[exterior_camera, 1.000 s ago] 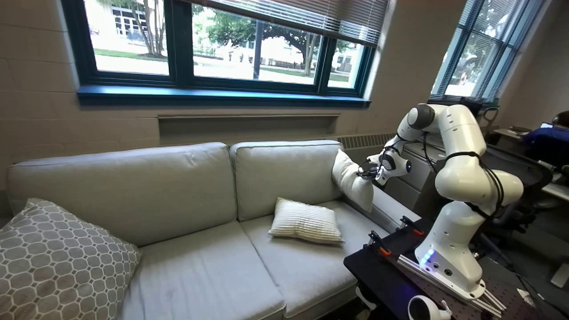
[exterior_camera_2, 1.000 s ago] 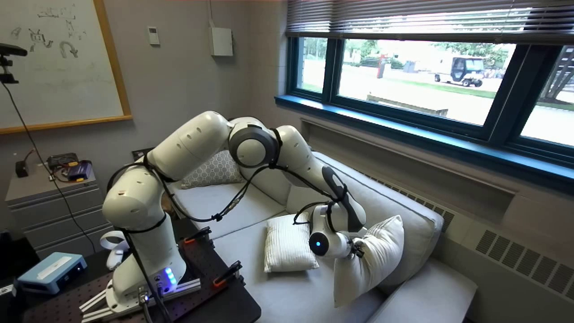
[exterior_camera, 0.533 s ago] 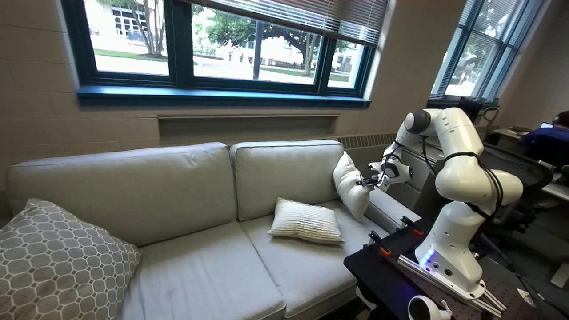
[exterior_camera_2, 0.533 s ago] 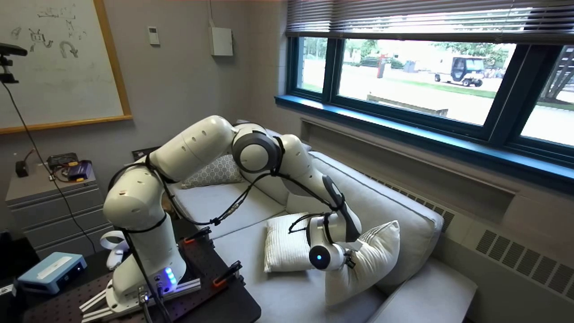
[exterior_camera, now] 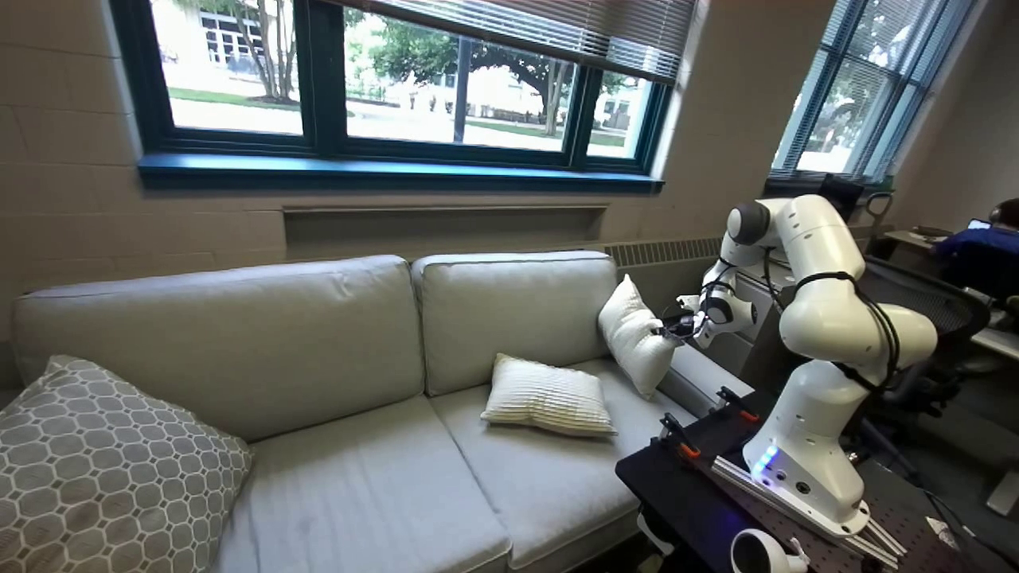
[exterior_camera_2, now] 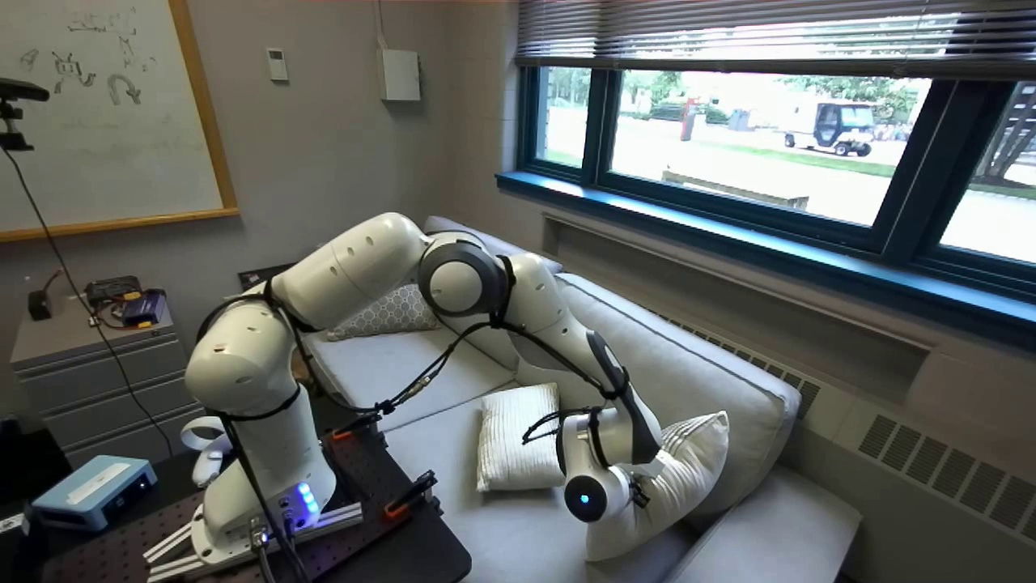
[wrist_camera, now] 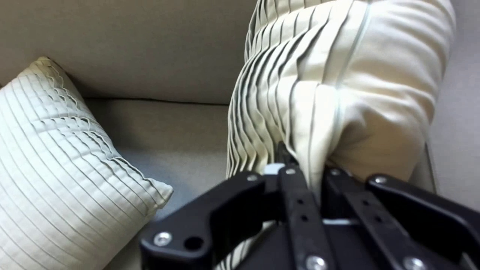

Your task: Put the two pillows properly on the right side of the couch

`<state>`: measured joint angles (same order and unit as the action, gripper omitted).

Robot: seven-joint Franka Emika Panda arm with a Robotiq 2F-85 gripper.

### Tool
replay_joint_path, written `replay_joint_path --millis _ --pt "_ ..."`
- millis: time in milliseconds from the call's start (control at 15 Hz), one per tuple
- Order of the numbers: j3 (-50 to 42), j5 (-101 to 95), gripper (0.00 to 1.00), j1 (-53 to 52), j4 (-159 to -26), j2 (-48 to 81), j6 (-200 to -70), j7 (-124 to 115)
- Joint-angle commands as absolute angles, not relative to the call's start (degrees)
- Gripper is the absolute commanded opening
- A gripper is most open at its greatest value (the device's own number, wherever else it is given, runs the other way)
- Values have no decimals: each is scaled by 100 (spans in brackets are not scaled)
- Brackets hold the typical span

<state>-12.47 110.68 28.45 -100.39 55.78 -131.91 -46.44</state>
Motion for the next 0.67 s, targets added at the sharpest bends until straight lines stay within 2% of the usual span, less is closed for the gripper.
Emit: replay_joint_path --millis 0,600 --pt "-1480 10704 2 2960 -10276 5195 -12780 -4609" --pt "-1608 9953 2 3169 -9905 5676 -12006 -4974"
